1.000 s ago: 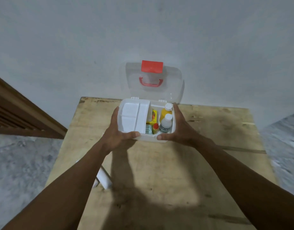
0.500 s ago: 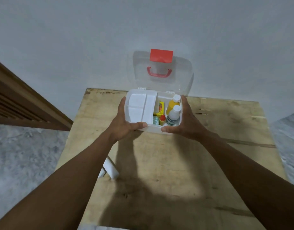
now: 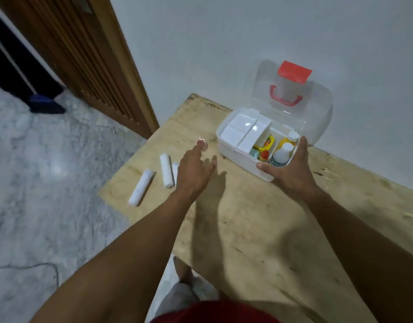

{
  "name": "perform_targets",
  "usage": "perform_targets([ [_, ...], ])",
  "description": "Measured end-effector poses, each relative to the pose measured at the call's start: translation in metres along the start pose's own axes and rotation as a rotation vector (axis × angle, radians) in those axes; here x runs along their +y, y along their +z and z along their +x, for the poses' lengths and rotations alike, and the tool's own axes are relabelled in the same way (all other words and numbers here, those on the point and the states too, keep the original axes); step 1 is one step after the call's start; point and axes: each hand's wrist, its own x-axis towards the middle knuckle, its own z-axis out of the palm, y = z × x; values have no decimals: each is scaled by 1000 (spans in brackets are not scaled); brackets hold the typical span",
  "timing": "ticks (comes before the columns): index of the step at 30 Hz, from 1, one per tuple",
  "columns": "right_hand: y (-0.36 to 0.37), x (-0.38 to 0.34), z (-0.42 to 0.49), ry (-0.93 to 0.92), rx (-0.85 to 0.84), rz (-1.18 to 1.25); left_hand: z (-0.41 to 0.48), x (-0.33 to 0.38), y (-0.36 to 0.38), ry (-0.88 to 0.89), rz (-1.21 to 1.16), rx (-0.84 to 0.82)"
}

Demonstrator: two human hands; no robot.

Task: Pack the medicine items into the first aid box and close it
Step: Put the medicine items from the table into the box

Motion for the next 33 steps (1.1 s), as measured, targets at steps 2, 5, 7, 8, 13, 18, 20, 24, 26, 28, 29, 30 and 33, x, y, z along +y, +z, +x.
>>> perform_targets([
  [2,0,-3,-2,10,-9,9,-20,-14,-5,-45,101,82],
  [5,-2,-5,-3,0,-25,-6,-40,-30,-17,-64,241,169],
  [7,-5,-6,-3,-12,-27,-5,-44,-37,-28,-101,308,187],
  [8,-6,-6,-3,-15,-30,-3,-44,-42,-34,-146,329,192],
  [13,-8,-9,-4,-26,-39,-47,-28,-61,-58,-377,362,208],
  [18,-7,-8,-4,-27,-52,-46,-5,-57,-57,-690,367,117],
  [20,-8,-6,-4,-23,-56,-35,0,-58,-48,-708,368,120],
  [24,-9,-6,-3,-16,-75,-21,11,-63,-38,-714,341,194],
  [26,-8,-9,-4,-28,-83,-16,12,-68,-35,-681,350,224],
  [28,-7,-10,-4,-36,-75,-15,10,-79,-32,-593,369,224],
  [29,-7,-10,-3,-43,-70,-15,9,-85,-31,-557,366,226],
  [30,-6,-10,-3,-47,-71,-10,8,-90,-32,-537,361,231],
  [33,-5,-3,1,-25,-68,-16,8,-98,-36,-534,392,227],
])
